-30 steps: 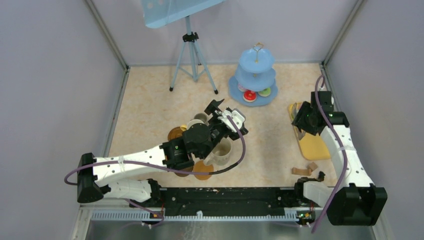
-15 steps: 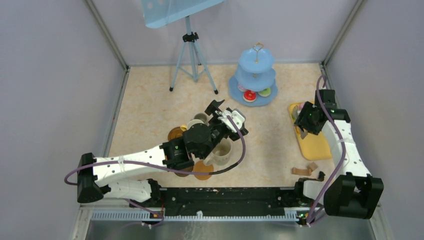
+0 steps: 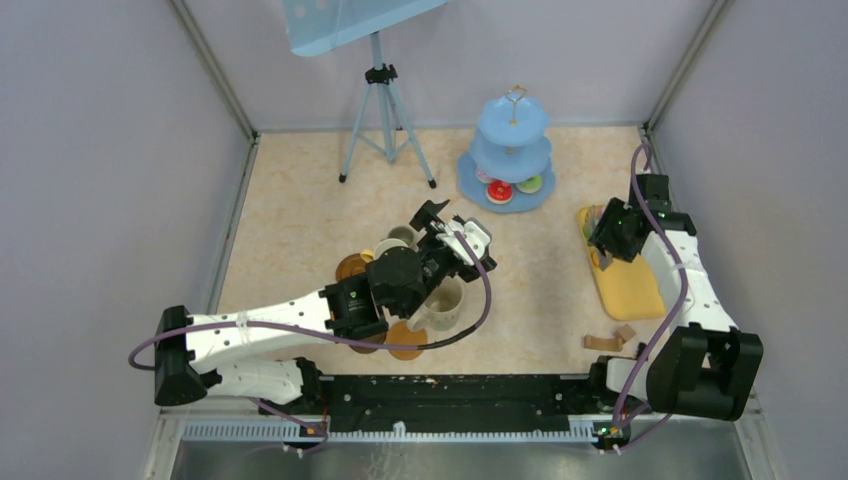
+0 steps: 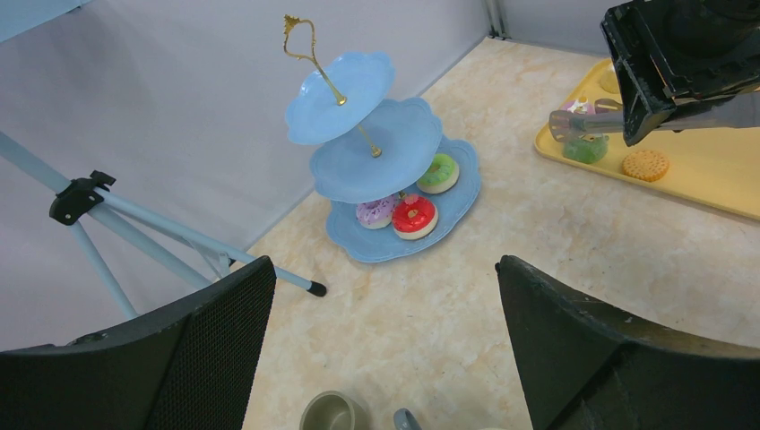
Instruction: Serve the afternoon tea
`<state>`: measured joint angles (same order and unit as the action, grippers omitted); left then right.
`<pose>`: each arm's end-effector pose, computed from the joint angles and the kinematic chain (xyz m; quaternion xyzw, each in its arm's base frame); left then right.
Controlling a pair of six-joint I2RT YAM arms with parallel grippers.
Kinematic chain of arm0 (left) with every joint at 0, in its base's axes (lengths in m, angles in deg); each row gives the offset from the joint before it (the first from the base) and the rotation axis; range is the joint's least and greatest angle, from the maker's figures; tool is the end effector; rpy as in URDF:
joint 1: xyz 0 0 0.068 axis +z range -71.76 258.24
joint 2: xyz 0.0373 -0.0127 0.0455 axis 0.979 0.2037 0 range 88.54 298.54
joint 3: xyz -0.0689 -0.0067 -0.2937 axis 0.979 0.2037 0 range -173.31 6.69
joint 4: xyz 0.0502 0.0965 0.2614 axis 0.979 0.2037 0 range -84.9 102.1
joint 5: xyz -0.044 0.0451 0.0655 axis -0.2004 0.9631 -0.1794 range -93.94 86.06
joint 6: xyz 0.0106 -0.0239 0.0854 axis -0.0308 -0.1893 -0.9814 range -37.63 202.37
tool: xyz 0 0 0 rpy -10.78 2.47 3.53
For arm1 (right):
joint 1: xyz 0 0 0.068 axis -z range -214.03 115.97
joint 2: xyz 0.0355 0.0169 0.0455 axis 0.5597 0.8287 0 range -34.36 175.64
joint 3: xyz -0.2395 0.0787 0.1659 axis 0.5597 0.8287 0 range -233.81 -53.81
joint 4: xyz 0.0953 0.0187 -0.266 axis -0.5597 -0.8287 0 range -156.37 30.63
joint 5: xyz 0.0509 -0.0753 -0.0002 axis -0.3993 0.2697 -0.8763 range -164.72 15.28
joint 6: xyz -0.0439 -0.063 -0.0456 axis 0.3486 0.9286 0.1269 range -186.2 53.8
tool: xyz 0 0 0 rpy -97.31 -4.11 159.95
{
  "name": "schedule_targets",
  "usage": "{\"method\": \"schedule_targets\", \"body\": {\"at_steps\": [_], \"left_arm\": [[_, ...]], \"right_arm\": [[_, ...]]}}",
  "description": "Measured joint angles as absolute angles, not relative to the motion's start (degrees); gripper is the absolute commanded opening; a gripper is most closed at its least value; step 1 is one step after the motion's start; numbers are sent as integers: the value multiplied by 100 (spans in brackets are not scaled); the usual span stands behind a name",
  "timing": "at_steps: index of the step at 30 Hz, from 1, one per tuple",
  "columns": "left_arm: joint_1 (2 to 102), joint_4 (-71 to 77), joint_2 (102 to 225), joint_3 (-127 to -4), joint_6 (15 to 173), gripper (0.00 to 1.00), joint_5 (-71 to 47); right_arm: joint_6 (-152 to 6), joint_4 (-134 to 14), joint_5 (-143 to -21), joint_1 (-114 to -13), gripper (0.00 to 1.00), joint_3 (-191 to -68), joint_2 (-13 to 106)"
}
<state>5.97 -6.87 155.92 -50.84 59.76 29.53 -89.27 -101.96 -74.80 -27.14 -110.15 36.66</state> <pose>0.1398 -0.2930 0.4033 0.3492 0.6021 -0.1083 0.7098 0.2799 -0.0338 0.2522 0.2479 0.9269 0.0403 0.2788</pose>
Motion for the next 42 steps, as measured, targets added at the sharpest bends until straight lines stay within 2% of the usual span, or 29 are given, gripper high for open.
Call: {"method": "schedule_targets", "body": {"at_steps": [8,32,37,42], "left_arm": [[597,-687,15592,-5084,5976,99,2947],[597,-674,15657,-5084,6000,99,2890],[597,-665,15660,-5084,5998,99,2892],[597,-667,15660,-5087,5974,99,2916]], "right_arm": [[-8870,-10172,-7415,-2714,45,-11000,3666],[-8601,-10039,-7130,-2769,50,-10855,3966],[-8569,-9997,-7080,-2806,45,-10855,3996],[-8566,-9964,-7030,-2847,33,-10855,3994]]}}
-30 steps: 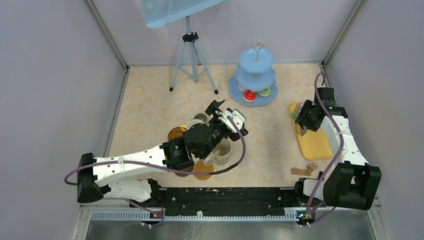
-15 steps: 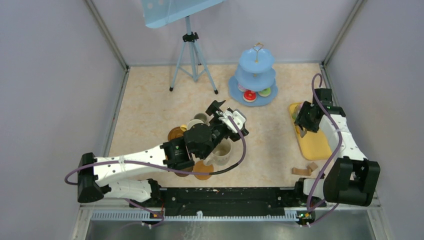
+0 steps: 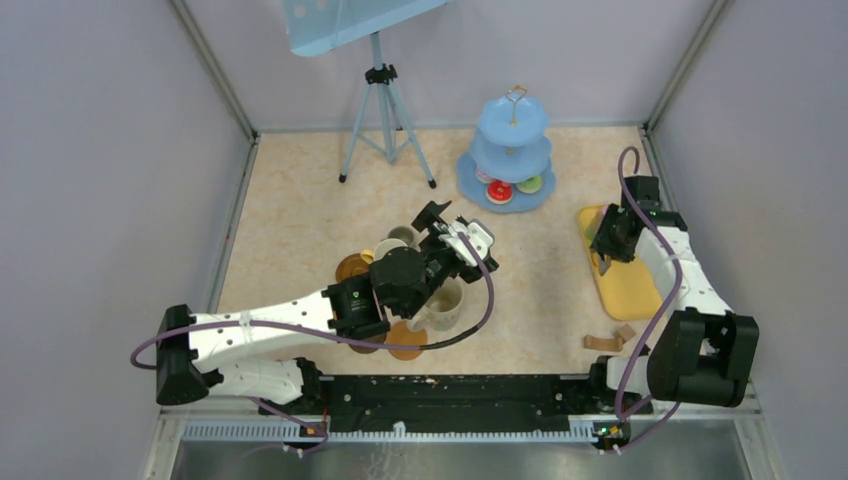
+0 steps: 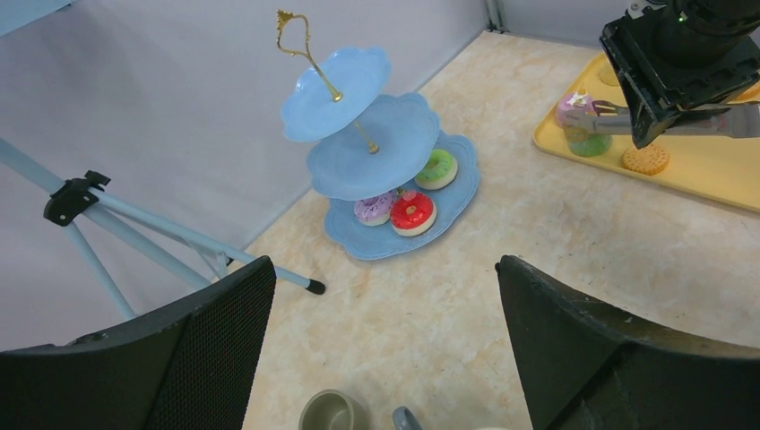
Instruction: Serve the afternoon tea
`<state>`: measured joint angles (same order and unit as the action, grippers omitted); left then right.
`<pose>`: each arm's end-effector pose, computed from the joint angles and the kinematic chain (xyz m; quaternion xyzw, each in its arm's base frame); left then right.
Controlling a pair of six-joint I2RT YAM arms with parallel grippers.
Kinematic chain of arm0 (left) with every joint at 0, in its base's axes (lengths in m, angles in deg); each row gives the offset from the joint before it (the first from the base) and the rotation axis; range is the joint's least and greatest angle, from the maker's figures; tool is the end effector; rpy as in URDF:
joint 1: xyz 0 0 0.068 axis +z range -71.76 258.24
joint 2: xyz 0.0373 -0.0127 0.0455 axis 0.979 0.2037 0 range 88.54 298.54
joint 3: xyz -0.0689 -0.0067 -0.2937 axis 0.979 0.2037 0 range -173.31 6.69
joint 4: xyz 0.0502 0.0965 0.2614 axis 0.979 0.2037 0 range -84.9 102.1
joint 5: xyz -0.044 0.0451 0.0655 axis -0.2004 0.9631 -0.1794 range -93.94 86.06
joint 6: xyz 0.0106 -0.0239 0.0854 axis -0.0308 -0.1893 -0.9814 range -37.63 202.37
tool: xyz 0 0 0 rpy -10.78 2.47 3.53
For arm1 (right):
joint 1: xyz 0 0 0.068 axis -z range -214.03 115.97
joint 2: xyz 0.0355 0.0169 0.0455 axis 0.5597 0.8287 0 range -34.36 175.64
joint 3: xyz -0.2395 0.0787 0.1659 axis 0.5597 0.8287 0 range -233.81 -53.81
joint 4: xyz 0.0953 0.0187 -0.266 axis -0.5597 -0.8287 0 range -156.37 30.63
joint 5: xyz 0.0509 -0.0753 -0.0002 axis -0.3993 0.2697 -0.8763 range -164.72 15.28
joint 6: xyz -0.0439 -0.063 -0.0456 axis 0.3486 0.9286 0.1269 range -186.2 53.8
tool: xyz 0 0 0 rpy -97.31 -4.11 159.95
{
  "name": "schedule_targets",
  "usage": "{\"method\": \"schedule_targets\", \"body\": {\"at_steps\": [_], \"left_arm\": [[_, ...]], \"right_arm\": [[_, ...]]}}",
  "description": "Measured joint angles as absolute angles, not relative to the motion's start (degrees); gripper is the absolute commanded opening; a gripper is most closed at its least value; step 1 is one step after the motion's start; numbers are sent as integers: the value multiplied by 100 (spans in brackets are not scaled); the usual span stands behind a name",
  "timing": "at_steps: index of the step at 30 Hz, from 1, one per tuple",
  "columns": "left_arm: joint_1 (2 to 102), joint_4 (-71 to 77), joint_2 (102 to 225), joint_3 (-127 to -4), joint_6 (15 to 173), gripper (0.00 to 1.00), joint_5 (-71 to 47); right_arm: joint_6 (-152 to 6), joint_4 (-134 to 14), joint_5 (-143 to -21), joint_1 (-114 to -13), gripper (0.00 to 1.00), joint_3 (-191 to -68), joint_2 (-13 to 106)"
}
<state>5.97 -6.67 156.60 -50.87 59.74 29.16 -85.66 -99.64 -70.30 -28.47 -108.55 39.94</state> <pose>0.1405 -0.2966 0.3994 0.3560 0.6032 -0.1070 0.7057 0.2882 -0.0343 0.2306 0.2188 0.9397 -0.0055 0.2626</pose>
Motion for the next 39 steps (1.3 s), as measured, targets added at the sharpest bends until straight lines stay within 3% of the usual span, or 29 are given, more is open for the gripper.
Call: {"method": "schedule_targets", "body": {"at_steps": [19,28,32,39], "left_arm": [[597,-822,15655,-5084,5550,99,3334],[645,-381,15681,-5779,5797,99,3426],[943,-68,15786,-6619,6363,99,3334],[2136,599,15882,-6853,7539,99,2547]], "right_arm": [[-8402,-10266,-7036,-2878,20,-10814,2978],[-8282,-10039,-8145,-3061,19,-11205,2899],[-8337,-9586,-8549,-3243,18,-11636,3240],[-8481,-9060,-8792,-3641,18,-12235,4125]]}}
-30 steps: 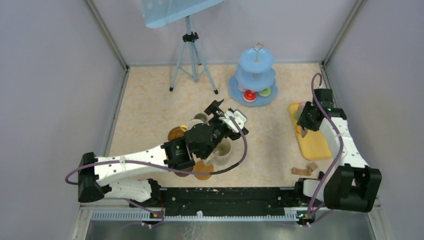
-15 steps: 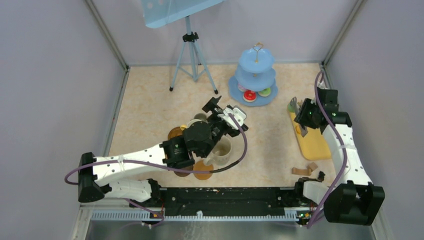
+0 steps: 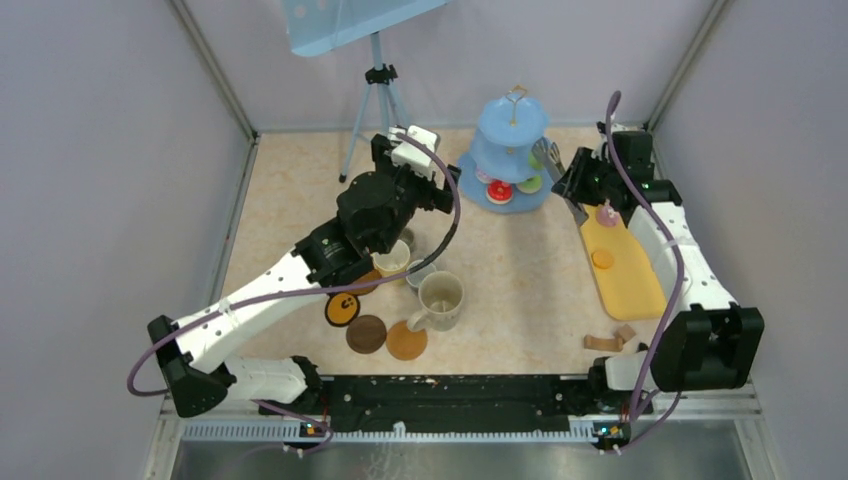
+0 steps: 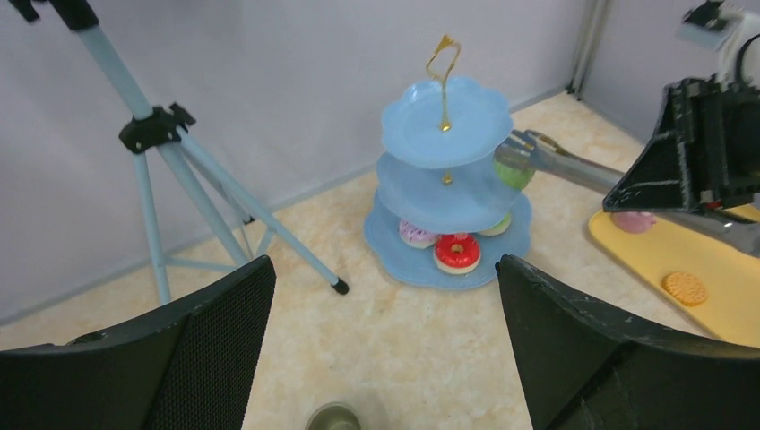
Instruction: Serve the afternoon tea
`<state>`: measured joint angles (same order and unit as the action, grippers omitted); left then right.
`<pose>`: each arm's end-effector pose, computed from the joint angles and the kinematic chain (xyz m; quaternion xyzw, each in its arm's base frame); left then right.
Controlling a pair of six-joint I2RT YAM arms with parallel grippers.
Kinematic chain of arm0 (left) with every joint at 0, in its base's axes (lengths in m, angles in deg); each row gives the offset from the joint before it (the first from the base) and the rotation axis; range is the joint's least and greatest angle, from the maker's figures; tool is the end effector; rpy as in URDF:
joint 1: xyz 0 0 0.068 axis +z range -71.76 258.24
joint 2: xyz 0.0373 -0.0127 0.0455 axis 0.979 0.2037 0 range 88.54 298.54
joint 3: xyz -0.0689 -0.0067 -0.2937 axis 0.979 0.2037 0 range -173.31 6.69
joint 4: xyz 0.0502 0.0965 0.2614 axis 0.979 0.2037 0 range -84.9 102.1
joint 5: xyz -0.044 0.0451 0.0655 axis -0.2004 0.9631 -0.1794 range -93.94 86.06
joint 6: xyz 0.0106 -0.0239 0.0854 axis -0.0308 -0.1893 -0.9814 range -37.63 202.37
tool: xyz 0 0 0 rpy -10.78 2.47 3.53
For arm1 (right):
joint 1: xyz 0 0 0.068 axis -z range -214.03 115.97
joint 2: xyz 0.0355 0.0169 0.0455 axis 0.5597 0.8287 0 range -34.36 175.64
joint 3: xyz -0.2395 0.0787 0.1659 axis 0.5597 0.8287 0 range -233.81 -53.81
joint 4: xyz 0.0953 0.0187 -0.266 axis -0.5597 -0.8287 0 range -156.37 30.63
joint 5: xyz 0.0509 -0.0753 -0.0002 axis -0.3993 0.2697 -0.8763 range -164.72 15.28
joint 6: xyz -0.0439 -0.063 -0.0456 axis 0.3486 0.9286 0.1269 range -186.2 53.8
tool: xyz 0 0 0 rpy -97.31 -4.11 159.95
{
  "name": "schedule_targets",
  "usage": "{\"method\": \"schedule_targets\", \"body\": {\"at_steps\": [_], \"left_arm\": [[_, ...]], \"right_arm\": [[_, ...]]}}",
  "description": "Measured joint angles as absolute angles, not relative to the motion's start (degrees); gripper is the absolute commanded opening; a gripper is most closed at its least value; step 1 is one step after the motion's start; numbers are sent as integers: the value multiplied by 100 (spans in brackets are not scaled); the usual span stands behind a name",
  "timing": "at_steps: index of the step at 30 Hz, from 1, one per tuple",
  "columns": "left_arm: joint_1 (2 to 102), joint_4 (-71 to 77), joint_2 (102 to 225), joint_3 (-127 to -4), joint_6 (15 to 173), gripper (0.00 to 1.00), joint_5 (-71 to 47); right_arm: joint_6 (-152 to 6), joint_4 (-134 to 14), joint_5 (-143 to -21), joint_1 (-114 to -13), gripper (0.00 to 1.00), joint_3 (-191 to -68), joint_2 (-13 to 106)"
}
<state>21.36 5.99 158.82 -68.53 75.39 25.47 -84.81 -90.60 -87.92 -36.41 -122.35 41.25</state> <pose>0.2107 -0.2514 0.4832 0.1911 0.6577 -0.1417 0.7147 0.3382 0.0322 0.3307 0.0766 0.8921 0.1805 0.4070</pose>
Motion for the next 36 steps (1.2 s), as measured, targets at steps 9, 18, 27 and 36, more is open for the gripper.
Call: {"method": "schedule_targets", "body": {"at_steps": [9,18,27,36], "left_arm": [[2521,732,15893,-5937,7904,99,2243],[2523,515,15736,-5458,7807,99,2250],[2523,404,15651,-5425,7792,99,2206],[2523,384,15587,-5425,7796,99,2191]], "right_arm": [[-8531,-8872,-8776,-3883,17,-12818,4897],[-8529,-8804,-8542,-3971,17,-13183,5441],[-8529,-8730,-8354,-3990,21,-13614,5867],[-8560,-8662,-8293,-3993,26,-13946,6271]]}}
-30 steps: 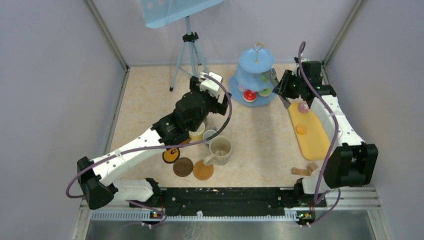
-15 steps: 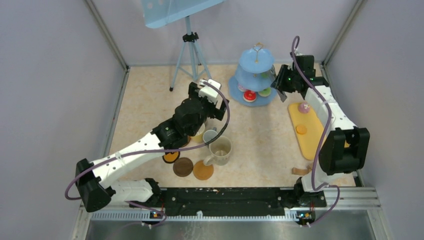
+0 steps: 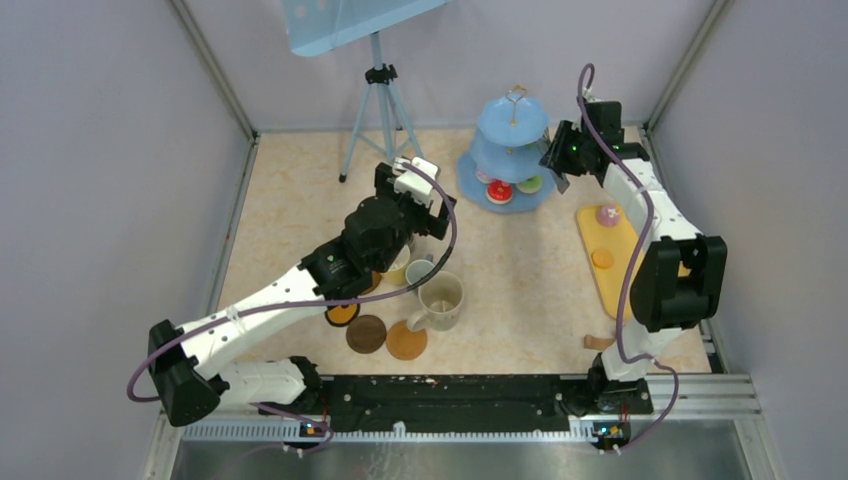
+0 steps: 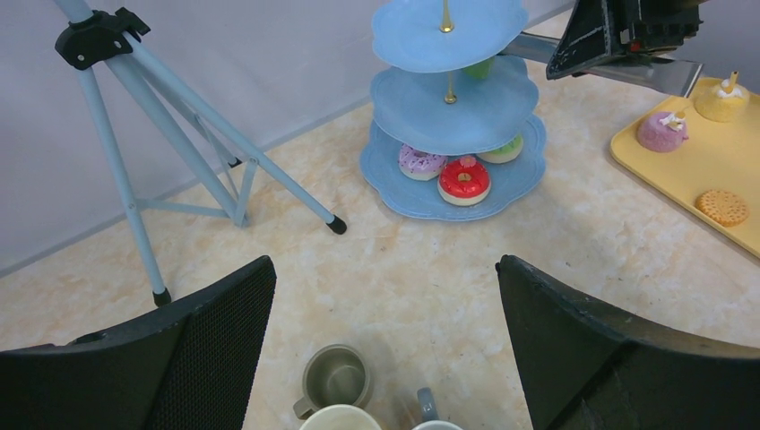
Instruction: Serve the afternoon tea
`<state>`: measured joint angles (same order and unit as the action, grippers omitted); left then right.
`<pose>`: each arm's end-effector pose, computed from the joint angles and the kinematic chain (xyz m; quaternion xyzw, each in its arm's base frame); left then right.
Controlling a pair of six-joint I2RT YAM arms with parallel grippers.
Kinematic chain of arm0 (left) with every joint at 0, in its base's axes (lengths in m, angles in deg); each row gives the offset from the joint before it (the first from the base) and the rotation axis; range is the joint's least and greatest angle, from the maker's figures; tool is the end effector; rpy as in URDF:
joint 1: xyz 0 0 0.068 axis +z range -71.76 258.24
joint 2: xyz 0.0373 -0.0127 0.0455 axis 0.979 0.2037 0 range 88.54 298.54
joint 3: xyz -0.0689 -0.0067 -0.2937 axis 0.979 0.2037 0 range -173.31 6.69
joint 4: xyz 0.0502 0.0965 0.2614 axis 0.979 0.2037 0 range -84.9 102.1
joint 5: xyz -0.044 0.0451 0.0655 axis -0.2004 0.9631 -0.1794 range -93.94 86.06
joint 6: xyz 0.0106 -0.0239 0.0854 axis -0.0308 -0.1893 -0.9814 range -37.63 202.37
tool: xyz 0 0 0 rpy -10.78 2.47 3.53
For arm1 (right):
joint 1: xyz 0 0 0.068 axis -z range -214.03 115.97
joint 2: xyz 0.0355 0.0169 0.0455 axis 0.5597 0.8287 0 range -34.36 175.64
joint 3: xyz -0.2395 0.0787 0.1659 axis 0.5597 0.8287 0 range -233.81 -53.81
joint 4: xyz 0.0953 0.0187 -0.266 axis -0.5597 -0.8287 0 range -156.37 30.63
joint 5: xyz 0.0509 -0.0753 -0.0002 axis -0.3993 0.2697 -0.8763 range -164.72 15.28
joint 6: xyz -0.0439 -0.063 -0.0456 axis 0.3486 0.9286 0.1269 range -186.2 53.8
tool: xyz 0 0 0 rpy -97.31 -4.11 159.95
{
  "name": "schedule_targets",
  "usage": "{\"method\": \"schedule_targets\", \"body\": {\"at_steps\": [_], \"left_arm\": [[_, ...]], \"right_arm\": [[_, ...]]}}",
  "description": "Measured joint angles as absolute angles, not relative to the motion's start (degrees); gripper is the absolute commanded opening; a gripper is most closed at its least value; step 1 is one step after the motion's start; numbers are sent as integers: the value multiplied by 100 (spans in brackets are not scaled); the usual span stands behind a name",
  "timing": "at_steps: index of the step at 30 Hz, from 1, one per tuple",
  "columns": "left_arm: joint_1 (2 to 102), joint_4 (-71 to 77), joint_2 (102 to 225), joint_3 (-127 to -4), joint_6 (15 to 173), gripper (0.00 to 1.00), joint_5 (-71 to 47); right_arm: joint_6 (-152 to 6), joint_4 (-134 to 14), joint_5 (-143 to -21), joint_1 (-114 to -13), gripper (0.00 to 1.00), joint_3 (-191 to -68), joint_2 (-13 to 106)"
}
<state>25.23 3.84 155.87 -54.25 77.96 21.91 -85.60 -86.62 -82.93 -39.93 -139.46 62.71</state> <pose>0.2232 -0.2386 0.4015 0.2132 0.7033 -0.1203 0.6674 0.4465 0.0575 0.3153 0.0749 0.8964 0.1575 0.4074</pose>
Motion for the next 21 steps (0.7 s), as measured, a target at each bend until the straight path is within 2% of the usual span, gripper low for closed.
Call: {"method": "schedule_targets", "body": {"at_steps": [3,12,21], "left_arm": [[2523,380,15563,-5425,7799,99,2158],[2523,382,15563,-5425,7882,99,2053],[2523,382,15548,-5425,7928,99,2011]], "right_arm": [[-8595,-8660,-8295,-3995,29,-13979,6376],[-8750,-8504,-8396,-4010,47,-14018,6527],[-8743,-8533,-8363,-4038,49,-14018,6527]]}}
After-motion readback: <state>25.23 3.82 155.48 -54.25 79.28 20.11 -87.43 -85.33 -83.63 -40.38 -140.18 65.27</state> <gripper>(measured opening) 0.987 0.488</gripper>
